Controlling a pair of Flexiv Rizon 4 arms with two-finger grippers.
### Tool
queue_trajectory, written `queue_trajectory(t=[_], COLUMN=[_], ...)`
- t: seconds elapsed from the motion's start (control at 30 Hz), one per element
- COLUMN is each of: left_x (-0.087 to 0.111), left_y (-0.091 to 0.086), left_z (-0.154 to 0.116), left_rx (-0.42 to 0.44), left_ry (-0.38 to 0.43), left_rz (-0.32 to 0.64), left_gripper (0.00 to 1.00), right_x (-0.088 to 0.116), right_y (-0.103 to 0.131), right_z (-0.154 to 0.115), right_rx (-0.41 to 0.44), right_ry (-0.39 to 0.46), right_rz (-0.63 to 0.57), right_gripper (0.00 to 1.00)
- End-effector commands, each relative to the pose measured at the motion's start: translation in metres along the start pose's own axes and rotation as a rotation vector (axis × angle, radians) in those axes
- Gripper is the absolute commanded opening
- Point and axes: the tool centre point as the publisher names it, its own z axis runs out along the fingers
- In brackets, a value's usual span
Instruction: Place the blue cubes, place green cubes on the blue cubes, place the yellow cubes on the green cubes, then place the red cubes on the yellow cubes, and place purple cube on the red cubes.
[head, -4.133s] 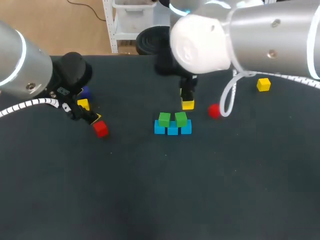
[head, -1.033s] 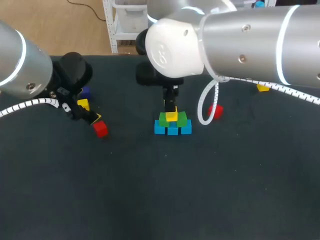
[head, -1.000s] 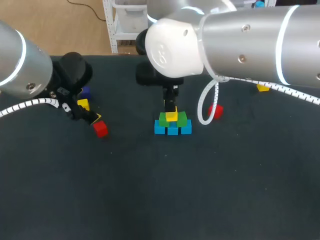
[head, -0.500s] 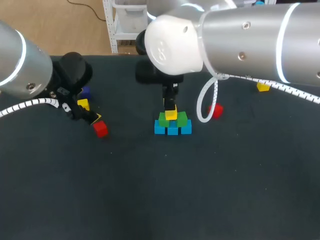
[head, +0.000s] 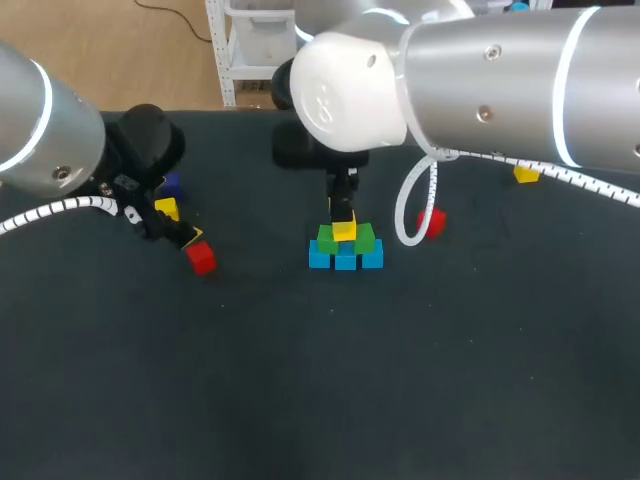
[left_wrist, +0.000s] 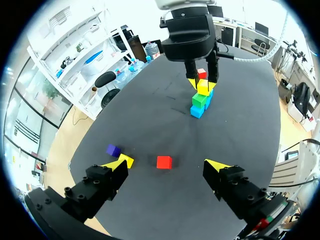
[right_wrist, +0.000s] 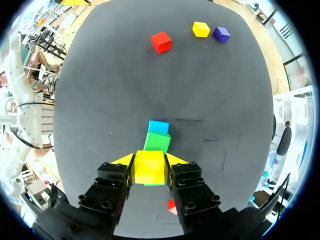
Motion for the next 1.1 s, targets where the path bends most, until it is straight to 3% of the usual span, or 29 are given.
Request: queue_trajectory(t=[0.03,1.1], left_x=[0.0008,0.0008], left_y=[0.0011,0.0011], left_z=[0.0001,0.0001], left_rx=[0.003,0.003], left_ry=[-0.003,-0.003], left_rz=[0.002,0.002], left_gripper=[1.00,1.00], right_x=[0.0017,0.0029], right_y=[0.0013,-0.0009], right_z=[0.0006,0.0048], right_rx=[0.004,0.007], right_ry=[-0.002,0.005], right_rz=[-0.002,-0.013], right_gripper=[0.00,0.00])
